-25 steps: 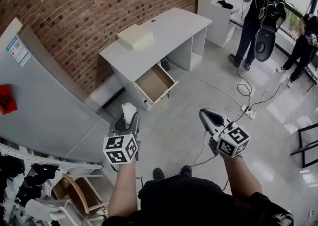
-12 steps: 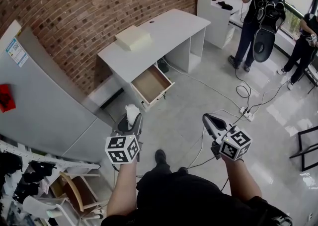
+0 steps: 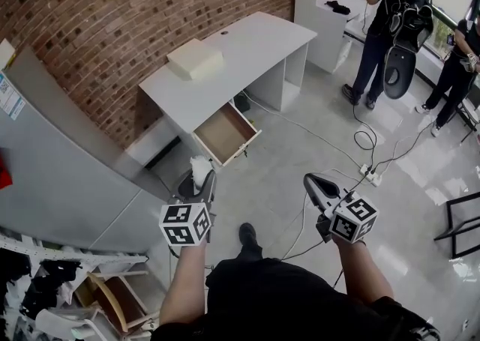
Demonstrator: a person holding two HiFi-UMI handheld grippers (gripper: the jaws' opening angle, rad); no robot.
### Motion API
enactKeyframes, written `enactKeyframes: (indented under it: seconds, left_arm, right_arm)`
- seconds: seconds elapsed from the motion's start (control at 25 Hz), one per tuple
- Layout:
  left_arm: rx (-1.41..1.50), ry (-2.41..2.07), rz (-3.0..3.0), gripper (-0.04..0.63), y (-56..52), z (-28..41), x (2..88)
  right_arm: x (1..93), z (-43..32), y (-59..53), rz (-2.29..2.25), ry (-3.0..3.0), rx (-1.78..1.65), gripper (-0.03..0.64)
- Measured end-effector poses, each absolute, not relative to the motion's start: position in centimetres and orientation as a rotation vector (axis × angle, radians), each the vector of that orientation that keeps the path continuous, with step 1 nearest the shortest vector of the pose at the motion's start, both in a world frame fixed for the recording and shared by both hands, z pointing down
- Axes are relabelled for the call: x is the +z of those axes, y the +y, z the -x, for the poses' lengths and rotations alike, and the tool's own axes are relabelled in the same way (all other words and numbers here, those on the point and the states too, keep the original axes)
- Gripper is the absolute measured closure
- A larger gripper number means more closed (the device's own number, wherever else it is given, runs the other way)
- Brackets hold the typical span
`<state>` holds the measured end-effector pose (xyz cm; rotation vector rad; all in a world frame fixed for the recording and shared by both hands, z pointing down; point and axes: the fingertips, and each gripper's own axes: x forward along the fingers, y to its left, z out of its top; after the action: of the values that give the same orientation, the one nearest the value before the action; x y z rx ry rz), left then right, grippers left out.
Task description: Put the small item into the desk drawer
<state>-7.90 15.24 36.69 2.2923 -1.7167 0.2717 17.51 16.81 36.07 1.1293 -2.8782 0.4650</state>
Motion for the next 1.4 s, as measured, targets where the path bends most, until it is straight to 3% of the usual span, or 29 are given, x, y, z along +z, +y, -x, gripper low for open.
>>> enactKeyframes:
  seconds: [0.92, 1.4]
  left_arm:
    - [0.182, -1.696, -2.225, 0.41, -0.6, 19.4, 38.7]
    - [0.248, -1.698, -2.217, 0.41, -2.2, 19.0, 39.6]
  right_arm:
    - [36.2, -5.6, 2.2, -1.0, -2.766, 0.496, 0.604]
    - [37.1, -4.0, -1.6, -0.941, -2.826, 0.559, 0.604]
